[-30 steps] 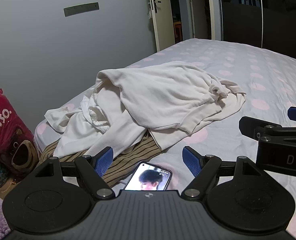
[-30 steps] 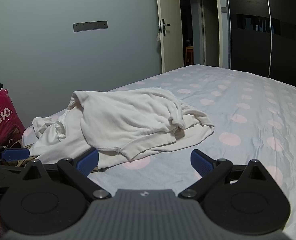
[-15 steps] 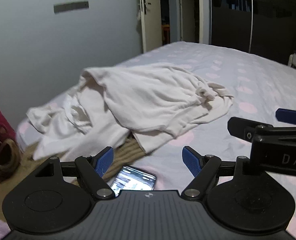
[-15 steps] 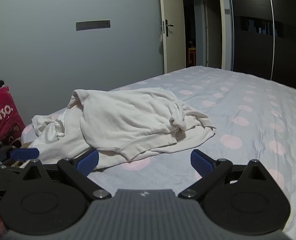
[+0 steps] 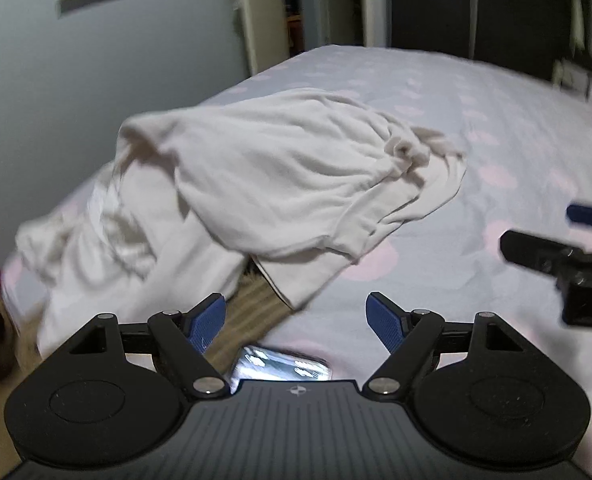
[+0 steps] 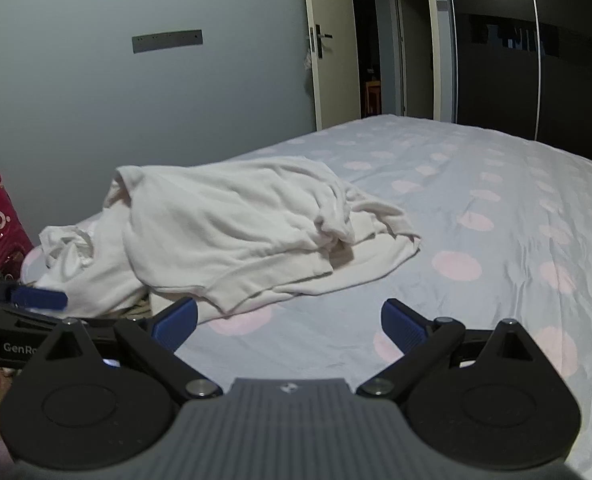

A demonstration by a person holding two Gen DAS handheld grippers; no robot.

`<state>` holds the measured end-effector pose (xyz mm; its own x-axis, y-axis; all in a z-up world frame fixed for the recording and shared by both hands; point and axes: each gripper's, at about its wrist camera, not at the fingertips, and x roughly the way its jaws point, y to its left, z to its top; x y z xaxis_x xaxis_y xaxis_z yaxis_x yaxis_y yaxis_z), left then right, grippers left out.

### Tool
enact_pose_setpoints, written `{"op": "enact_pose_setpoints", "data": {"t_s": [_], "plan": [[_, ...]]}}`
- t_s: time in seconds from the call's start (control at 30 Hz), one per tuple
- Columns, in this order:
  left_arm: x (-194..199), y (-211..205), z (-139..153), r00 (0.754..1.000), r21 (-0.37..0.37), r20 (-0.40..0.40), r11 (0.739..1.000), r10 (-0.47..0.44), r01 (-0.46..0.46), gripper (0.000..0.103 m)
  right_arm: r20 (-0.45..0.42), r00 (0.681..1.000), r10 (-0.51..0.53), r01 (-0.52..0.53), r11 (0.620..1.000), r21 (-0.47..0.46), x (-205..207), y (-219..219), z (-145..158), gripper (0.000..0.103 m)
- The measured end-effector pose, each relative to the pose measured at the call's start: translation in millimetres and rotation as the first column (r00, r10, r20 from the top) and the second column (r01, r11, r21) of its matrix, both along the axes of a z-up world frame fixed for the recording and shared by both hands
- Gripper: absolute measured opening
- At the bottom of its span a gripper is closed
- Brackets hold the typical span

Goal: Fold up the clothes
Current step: 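Reach the left gripper into the white pile and grasp a beige garment edge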

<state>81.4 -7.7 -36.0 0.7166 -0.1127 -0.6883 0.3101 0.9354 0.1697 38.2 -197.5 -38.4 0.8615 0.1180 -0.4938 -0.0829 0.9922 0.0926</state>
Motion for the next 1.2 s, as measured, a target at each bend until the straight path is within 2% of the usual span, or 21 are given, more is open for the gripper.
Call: {"op": "enact_pose_setpoints", "data": {"t_s": [0.03,0.13,0.2,0.33,0.4,0.47,0.7,0.77,0.87,0.9,0.97,1.03,1.1,1.2], "plan": [[5,-3,-3,0.999,0.025,0.001,0.999,-0.032,0.032,0.077,-0.006,1.000,-0.001,0.001,1.000,-0.002,3,-2,-4,0.099],[25,-7,-12,0.993,0.026,-0.062,0.994,-0.103,0.104,0.077,-0.036,0.999,0.007,-0.007,1.000,0.014,13,-10,-17,0.099],[40,-8,-18,0.988,0.052,-0.085,0.990,-0.127,0.132,0.077,-0.060,0.998,0.008,-0.006,0.999,0.037,21,-16,-26,0.099],[60,-12,-24,0.989,0.185,-0.013,0.972,-0.144,0.144,0.076,-0.069,0.998,0.010,-0.006,0.998,0.068,32,-25,-32,0.099],[67,-14,-29,0.986,0.256,-0.002,0.953,-0.167,0.162,0.072,-0.074,0.997,0.013,-0.007,0.997,0.078,37,-28,-36,0.099],[70,-18,-37,0.977,0.328,-0.006,0.922,-0.214,0.204,0.056,-0.084,0.996,0.013,-0.006,0.996,0.087,41,-32,-39,0.099],[65,-32,-65,0.941,0.476,0.050,0.836,-0.335,0.273,0.037,-0.118,0.993,0.006,0.013,0.987,0.158,54,-43,-49,0.099],[61,-41,-76,0.918,0.556,0.054,0.776,-0.392,0.298,0.036,-0.119,0.993,0.004,0.015,0.987,0.158,55,-44,-50,0.099],[56,-53,-96,0.898,0.688,0.078,0.675,-0.434,0.266,0.036,-0.135,0.991,0.004,0.020,0.985,0.173,59,-47,-55,0.099],[55,-56,-97,0.892,0.702,0.102,0.667,-0.441,0.250,0.036,-0.142,0.990,0.004,0.022,0.984,0.179,61,-48,-57,0.099],[55,-63,-95,0.882,0.706,0.155,0.674,-0.446,0.217,0.031,-0.148,0.989,0.006,0.022,0.982,0.189,63,-49,-60,0.099],[57,-68,-90,0.884,0.691,0.178,0.694,-0.433,0.201,0.029,-0.150,0.989,0.009,0.021,0.981,0.192,66,-49,-62,0.099],[62,-70,-87,0.896,0.683,0.163,0.702,-0.413,0.200,0.027,-0.153,0.988,0.012,0.017,0.982,0.188,66,-48,-63,0.099],[65,-72,-92,0.904,0.696,0.131,0.687,-0.408,0.210,0.026,-0.157,0.988,0.013,0.015,0.984,0.178,67,-47,-65,0.099]]}}
